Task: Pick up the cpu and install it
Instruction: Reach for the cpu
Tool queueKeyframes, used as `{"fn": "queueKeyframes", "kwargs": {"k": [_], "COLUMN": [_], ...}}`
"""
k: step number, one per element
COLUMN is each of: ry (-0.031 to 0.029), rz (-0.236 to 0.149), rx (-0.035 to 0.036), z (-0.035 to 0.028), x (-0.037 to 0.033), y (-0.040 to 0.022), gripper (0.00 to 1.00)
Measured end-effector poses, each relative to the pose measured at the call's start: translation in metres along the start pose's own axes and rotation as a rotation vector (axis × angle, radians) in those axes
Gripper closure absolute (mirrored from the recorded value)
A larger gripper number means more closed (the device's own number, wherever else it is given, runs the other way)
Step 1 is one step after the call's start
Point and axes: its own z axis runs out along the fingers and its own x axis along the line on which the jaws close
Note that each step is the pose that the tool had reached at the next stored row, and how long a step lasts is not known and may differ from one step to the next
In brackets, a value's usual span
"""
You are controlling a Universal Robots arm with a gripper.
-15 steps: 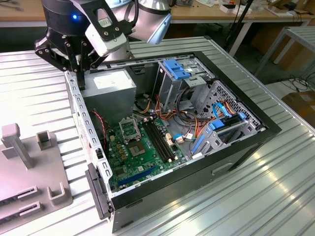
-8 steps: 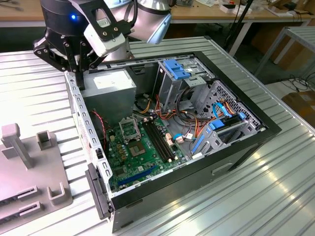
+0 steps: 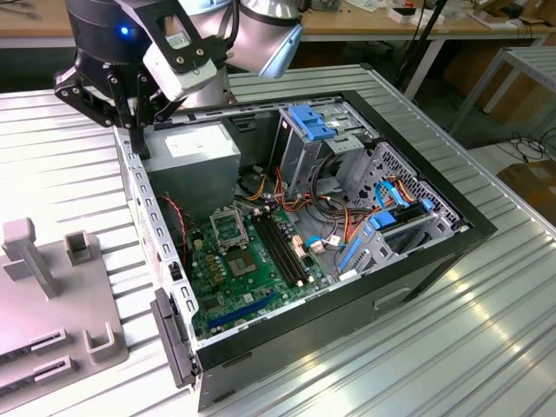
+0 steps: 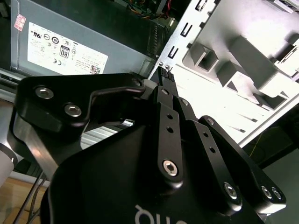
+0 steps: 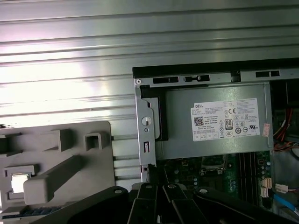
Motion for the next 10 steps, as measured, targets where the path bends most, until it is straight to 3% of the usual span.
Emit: {"fn": "queueKeyframes", "kwargs": {"k": [10], "ry": [-0.0001], "rz": [0.000], "rx": [-0.0001], "z": [0.0007], "x": [0.0076], "y": [-0.0006], "gripper": [0.89]}}
